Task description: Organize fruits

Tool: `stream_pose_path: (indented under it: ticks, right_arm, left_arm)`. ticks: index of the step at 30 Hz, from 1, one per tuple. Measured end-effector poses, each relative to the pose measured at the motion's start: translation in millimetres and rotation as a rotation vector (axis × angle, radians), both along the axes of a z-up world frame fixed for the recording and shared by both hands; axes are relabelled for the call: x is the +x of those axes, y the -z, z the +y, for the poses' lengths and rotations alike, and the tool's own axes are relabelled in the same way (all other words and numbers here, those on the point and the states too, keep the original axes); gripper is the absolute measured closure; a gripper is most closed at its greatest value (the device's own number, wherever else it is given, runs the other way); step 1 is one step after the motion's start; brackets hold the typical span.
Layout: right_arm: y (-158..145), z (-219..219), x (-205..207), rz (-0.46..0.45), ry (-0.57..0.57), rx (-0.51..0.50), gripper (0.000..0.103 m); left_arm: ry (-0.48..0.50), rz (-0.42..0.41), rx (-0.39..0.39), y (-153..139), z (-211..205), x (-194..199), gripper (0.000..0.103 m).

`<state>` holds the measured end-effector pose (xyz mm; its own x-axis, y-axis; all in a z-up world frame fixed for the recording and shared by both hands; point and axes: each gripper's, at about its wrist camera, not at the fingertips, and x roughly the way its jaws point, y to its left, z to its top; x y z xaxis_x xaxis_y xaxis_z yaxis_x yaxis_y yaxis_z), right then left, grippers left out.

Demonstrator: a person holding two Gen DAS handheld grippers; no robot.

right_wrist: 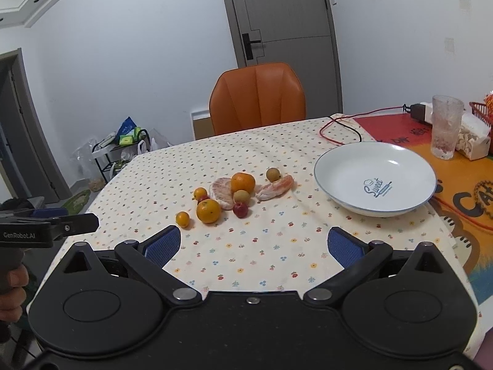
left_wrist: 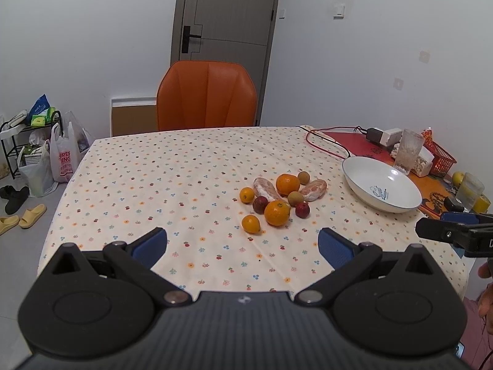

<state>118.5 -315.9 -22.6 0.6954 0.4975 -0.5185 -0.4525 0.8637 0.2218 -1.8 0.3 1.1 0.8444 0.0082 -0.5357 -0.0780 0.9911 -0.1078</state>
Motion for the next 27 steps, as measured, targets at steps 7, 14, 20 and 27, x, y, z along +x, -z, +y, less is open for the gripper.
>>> stream_pose_path:
  ticks: [7, 14, 20, 27]
  right_arm:
    - [0.9, -0.7, 2.5, 0.003, 0.000, -0.002, 0.000]
    - [1.4, 0.1, 1.7, 0.002, -0.003, -0.007, 0.000]
    - [0.7, 0.0, 1.6, 0.002, 0.000, -0.006, 0.000]
    - [0.1, -1.2, 2.4, -0.005, 0.009, -0.007, 0.000]
  left_arm:
    - [-0.001, 0.000, 0.001, 0.1, -0.5, 0.0, 0.000]
    - [-0.002, -0.001, -0.001, 0.2, 1.1, -0.3, 0.000]
    - [-0.002, -0.001, -0.001, 0.1, 1.2, -0.4, 0.000]
    - [-0.002, -0.002, -0.002, -1.1, 2.7, -0.6, 0.000]
